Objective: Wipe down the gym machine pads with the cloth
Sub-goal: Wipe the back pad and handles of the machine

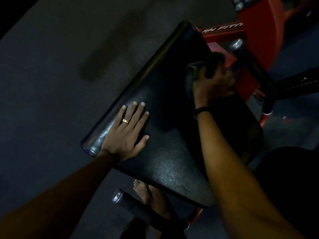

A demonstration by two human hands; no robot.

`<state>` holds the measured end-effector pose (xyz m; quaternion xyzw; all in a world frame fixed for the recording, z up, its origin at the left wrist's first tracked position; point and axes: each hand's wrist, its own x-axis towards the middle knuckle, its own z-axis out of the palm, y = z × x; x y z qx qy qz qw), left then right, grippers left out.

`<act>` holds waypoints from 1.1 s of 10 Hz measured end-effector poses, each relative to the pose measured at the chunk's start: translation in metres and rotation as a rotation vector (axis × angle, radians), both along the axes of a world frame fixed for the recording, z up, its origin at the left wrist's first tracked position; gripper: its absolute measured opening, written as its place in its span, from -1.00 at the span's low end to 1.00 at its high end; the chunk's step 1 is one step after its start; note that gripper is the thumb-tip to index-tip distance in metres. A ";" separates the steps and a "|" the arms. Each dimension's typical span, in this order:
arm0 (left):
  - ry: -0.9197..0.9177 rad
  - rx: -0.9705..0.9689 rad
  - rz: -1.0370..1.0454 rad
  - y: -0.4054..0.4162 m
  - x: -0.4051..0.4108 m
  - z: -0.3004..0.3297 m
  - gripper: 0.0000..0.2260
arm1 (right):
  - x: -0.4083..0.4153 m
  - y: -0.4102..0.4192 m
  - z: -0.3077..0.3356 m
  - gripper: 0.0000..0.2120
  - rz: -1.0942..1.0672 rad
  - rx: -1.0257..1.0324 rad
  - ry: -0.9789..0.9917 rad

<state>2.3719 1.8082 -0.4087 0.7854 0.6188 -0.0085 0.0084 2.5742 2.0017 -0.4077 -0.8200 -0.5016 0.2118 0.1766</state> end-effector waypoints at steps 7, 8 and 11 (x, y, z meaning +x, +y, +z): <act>0.001 -0.007 0.006 -0.001 0.001 -0.001 -0.47 | -0.021 -0.025 -0.015 -0.54 0.207 0.249 -0.214; 0.000 -0.028 0.013 -0.001 0.001 0.000 -0.46 | -0.038 -0.044 -0.014 -0.60 0.308 0.351 -0.163; 0.016 -0.015 0.007 -0.001 0.000 -0.001 -0.47 | -0.032 -0.026 -0.021 -0.62 0.332 0.377 -0.229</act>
